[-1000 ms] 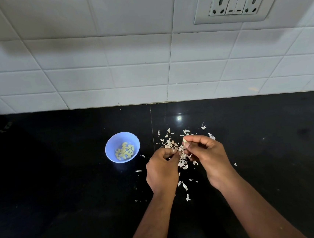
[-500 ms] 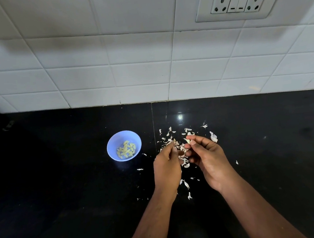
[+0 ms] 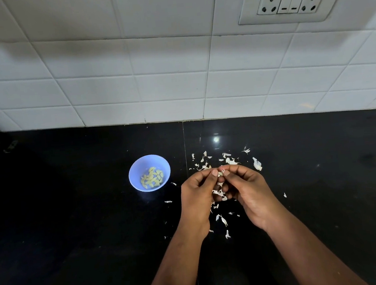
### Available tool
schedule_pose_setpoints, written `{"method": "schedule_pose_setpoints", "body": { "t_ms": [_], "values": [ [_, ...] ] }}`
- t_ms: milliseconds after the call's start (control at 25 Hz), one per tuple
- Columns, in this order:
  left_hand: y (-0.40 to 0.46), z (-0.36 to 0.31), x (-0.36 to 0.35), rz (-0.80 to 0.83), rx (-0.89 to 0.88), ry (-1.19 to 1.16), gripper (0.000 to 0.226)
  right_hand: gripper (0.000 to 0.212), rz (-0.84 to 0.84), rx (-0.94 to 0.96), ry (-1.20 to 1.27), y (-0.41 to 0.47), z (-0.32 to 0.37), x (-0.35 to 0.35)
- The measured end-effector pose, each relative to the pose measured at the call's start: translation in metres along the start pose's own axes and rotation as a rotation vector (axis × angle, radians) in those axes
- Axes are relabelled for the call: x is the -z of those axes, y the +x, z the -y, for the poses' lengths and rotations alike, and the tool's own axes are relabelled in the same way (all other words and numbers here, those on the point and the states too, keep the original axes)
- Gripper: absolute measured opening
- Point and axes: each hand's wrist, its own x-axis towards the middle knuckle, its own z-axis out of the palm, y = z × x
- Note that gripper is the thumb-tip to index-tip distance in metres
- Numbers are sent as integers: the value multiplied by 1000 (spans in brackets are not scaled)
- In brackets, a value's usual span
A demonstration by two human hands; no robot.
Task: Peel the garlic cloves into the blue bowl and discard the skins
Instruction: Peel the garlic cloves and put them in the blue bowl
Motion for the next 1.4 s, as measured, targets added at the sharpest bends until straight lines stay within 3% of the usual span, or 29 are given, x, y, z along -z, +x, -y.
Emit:
{"method": "schedule_pose_setpoints", "body": {
  "t_ms": [200, 360, 480, 720, 880, 1040, 1200, 1280, 1400],
  "values": [
    [3, 2, -1, -115, 19, -14, 15, 17, -74, 19, -57, 4, -2, -1],
    [10, 5, 10, -280, -17, 39, 10, 42, -197, 229, -515, 8, -10, 9],
    [15, -3, 30, -341, -106, 242, 7, 34, -278, 265, -552, 11, -10, 10],
    [33, -34, 90, -489, -163, 626, 11, 6, -207, 275, -649, 26, -13, -9],
    [49, -40, 108, -518, -168, 838, 16, 13, -210, 234, -652, 27, -14, -16],
    [47, -38, 99, -471, -185, 868, 19, 12, -167, 190, -716, 30, -12, -4],
    [32, -12, 55, -168, -281, 912, 20, 38, -60, 116, -792, 37, -16, 18],
    [25, 6, 31, -37, -296, 954, 25, 27, -115, 162, -789, 34, -14, 25],
    [22, 22, 10, 8, -306, 977, 25, 18, -203, 245, -817, 30, -10, 38]
  ]
}}
